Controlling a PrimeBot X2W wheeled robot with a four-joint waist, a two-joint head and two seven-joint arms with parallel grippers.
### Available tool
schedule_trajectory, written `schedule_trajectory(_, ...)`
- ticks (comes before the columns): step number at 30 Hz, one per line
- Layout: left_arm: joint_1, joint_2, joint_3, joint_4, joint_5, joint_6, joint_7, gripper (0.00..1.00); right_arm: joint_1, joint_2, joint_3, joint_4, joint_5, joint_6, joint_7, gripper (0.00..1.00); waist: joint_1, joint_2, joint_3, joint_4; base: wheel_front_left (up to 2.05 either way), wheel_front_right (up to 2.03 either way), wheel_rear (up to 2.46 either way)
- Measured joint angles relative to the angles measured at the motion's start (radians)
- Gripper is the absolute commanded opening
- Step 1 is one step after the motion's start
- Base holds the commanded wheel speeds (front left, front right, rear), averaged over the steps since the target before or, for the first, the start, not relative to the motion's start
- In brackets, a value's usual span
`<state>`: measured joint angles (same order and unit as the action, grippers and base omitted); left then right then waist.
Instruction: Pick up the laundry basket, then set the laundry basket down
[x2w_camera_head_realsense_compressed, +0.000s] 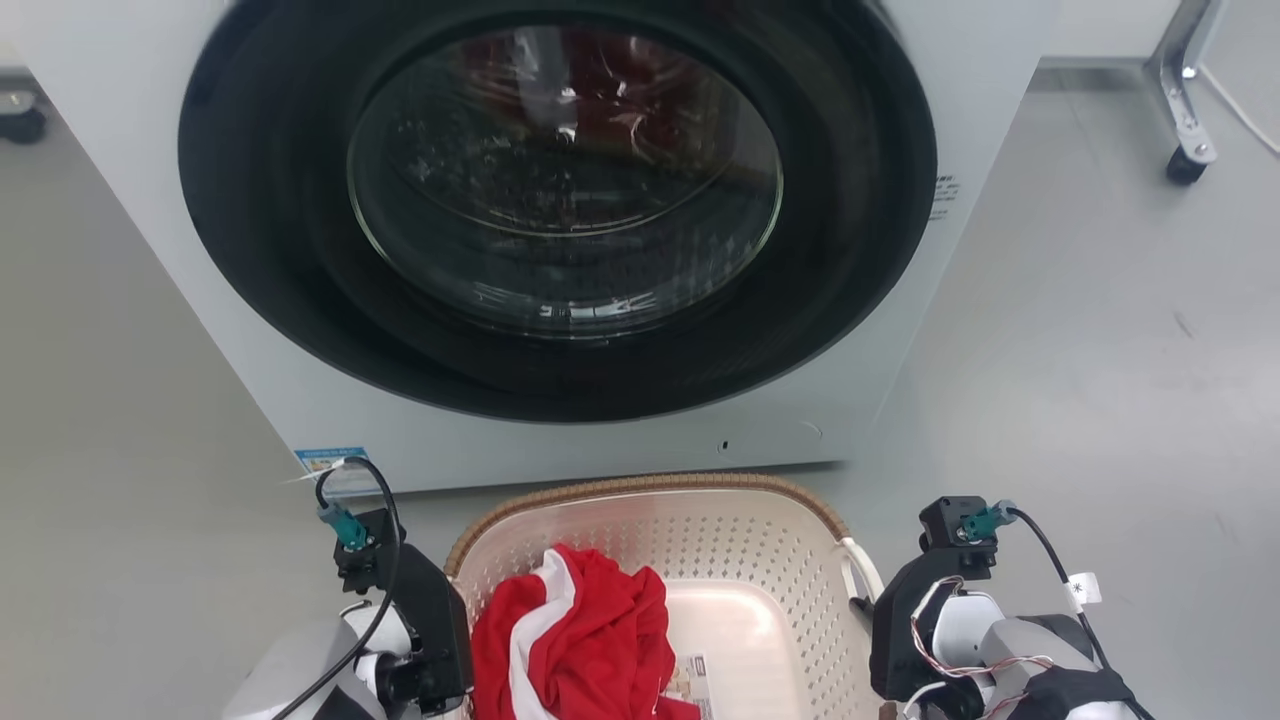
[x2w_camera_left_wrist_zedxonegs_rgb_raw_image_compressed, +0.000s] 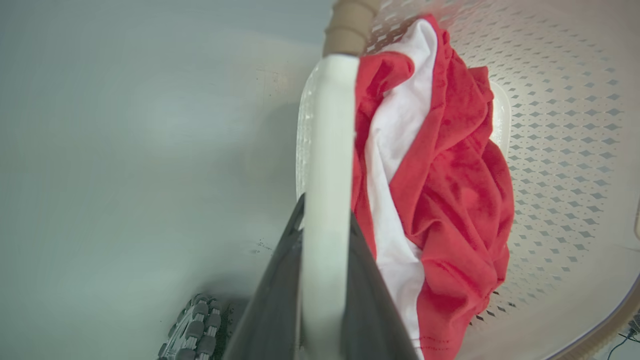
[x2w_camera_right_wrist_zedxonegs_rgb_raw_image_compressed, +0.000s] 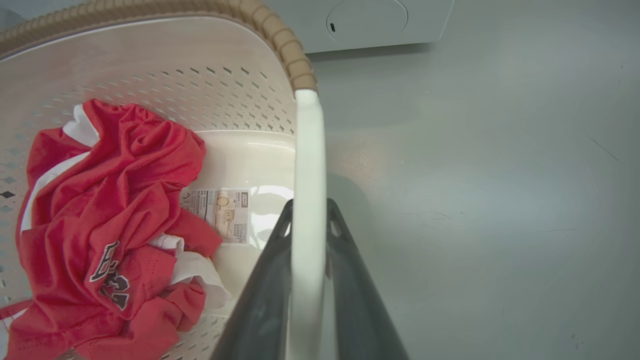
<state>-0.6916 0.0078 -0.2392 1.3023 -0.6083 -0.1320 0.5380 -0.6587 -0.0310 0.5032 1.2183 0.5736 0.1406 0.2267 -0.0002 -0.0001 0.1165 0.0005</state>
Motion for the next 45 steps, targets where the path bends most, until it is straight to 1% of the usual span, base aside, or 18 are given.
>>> schedule_trajectory(8,0.011,0.007,0.003,0.003,-0.015,0.001,0.052,0.00,0.014,-0.004,0.026,-0.023,0.047,-0.001,0.070,0.00,0.0000,0.0000,-0.066,-0.002,0.00,0.00,0.00)
schedule_trajectory(12,0.021,0.010,0.007,0.006,-0.023,0.001,0.080,0.00,0.014,-0.006,0.033,-0.030,0.073,-0.001,0.114,0.00,0.0001,0.0000,-0.090,-0.005,0.00,0.00,0.00)
schedule_trajectory(18,0.021,0.011,0.007,0.006,-0.025,0.001,0.103,0.00,0.014,-0.008,0.038,-0.030,0.107,-0.001,0.152,0.00,0.0002,0.0000,-0.110,-0.009,0.00,0.00,0.00)
schedule_trajectory(30,0.025,0.016,0.006,0.007,-0.025,0.001,0.125,0.00,0.014,-0.009,0.052,-0.030,0.142,-0.001,0.195,0.00,0.0002,0.0001,-0.123,-0.012,0.00,0.00,0.00)
schedule_trajectory(45,0.032,0.021,0.000,0.007,-0.030,0.001,0.129,0.00,0.014,-0.009,0.072,-0.034,0.176,-0.001,0.205,0.00,0.0002,0.0001,-0.126,-0.011,0.00,0.00,0.00)
